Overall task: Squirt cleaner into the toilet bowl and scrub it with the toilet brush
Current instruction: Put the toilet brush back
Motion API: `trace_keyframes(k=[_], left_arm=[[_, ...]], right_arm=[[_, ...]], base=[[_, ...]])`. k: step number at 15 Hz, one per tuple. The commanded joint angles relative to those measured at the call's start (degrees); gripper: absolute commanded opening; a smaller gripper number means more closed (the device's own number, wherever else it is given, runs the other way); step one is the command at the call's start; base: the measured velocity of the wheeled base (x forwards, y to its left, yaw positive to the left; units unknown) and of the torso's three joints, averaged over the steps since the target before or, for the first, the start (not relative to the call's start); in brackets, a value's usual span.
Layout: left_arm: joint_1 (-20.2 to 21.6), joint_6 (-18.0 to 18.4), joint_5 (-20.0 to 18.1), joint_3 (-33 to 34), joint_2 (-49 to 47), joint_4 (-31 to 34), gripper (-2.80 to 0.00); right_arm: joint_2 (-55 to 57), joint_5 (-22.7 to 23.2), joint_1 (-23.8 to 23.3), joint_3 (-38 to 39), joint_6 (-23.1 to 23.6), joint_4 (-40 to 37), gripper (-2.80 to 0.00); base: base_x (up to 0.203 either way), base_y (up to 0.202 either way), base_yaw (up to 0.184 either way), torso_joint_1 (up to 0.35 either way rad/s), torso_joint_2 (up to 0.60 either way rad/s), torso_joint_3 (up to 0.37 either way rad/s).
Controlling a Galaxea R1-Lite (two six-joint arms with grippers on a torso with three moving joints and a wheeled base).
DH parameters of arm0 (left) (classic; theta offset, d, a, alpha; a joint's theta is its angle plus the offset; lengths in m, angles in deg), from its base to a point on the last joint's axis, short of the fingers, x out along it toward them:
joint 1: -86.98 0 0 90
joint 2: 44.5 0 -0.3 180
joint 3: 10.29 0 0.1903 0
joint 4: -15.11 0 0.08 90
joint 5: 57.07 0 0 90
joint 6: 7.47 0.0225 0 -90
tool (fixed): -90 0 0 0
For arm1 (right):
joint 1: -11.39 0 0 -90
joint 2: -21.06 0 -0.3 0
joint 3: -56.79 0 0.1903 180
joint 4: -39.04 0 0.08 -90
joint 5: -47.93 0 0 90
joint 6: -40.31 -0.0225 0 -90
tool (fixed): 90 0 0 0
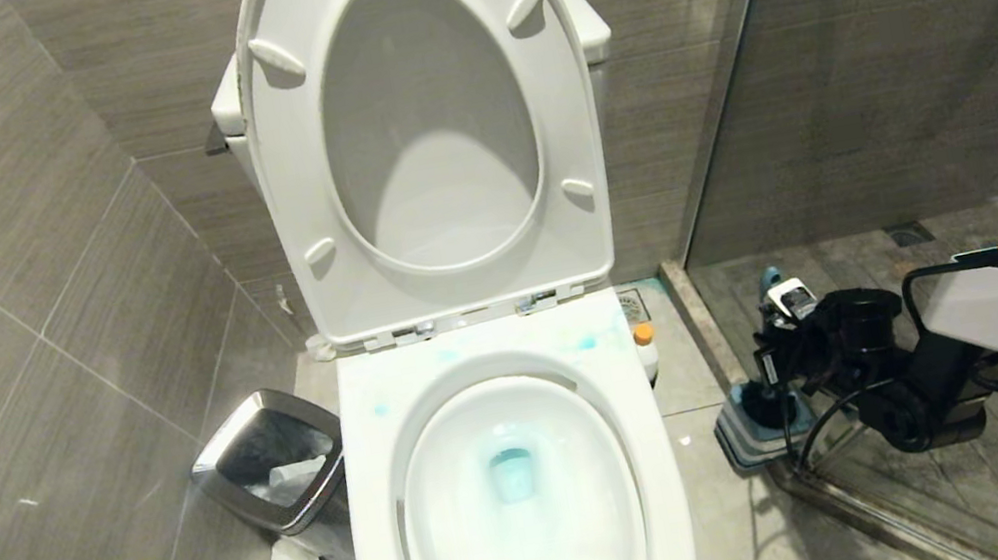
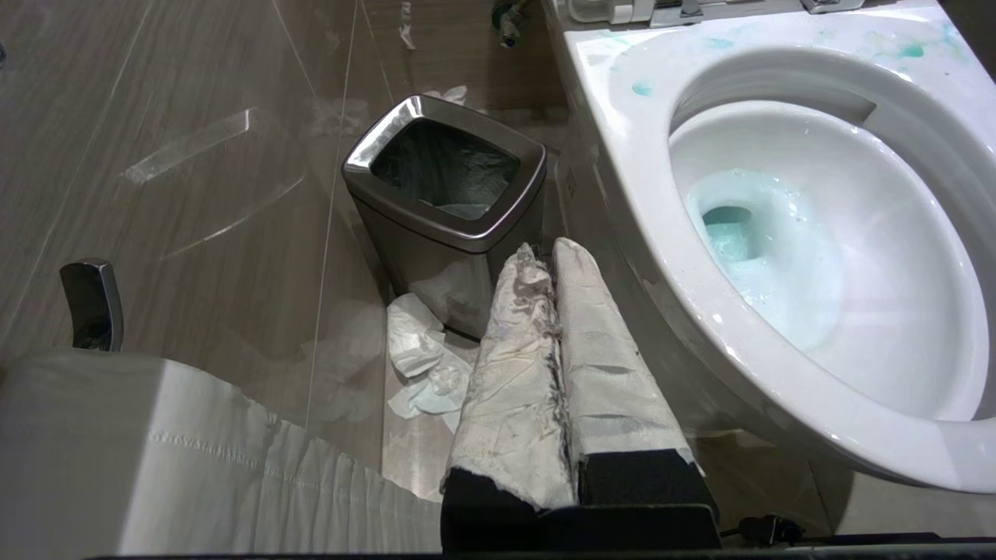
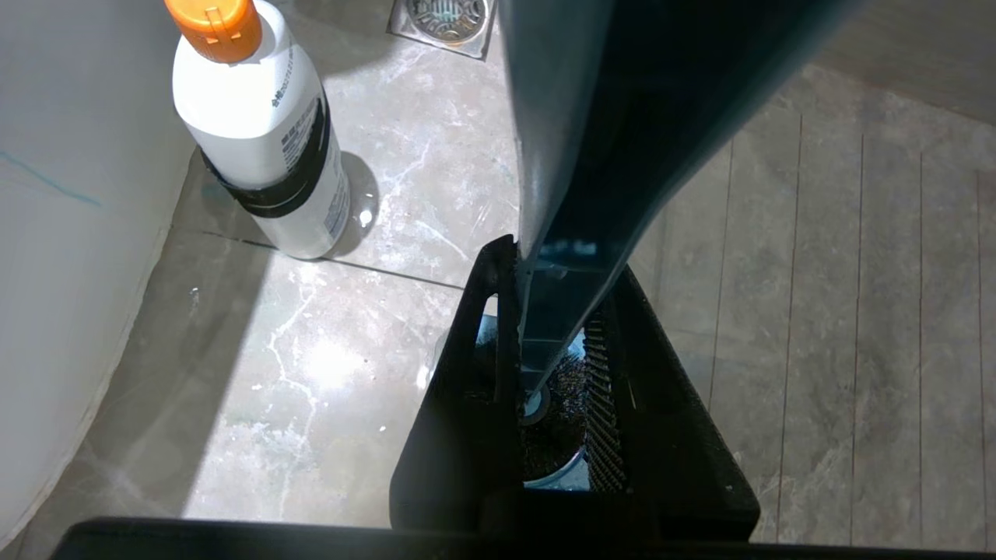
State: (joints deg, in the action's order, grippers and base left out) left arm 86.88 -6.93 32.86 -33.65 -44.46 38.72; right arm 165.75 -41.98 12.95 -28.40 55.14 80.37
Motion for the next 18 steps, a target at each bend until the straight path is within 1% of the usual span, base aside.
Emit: trace_keyframes(k=[1, 2, 7, 10, 14, 18], left_arm=[[0.0, 0.1, 0.0, 0.0, 0.0, 0.0, -2.80], [0.0, 0.1, 0.0, 0.0, 0.0, 0.0, -2.80], [0.0, 0.2, 0.0, -0.1, 0.0, 0.0, -2.80], [0.0, 0.2, 0.0, -0.1, 0.0, 0.0, -2.80], [0.0, 0.2, 0.0, -0.1, 0.0, 0.0, -2.80], [0.0, 0.1, 0.0, 0.0, 0.0, 0.0, -2.80]], right_arm=[[-0.5, 0.0, 0.0, 0.1, 0.1, 0.4, -2.80], [-0.7, 0.0, 0.0, 0.1, 0.1, 0.4, 0.00], [-3.3, 0.0, 0.0, 3.7, 1.1, 0.0, 0.00], [-6.0, -0.1, -0.1, 8.5, 1.1, 0.0, 0.00], [-12.3, -0.4, -0.1, 19.1, 1.1, 0.4, 0.00], [-22.9, -1.1, -0.8, 30.3, 0.4, 0.4, 0.00]], base=[[0.000, 0.000, 0.000, 0.000, 0.00, 0.000], [0.000, 0.000, 0.000, 0.000, 0.00, 0.000], [0.000, 0.000, 0.000, 0.000, 0.00, 0.000], [0.000, 0.000, 0.000, 0.000, 0.00, 0.000], [0.000, 0.000, 0.000, 0.000, 0.00, 0.000], [0.000, 0.000, 0.000, 0.000, 0.00, 0.000]])
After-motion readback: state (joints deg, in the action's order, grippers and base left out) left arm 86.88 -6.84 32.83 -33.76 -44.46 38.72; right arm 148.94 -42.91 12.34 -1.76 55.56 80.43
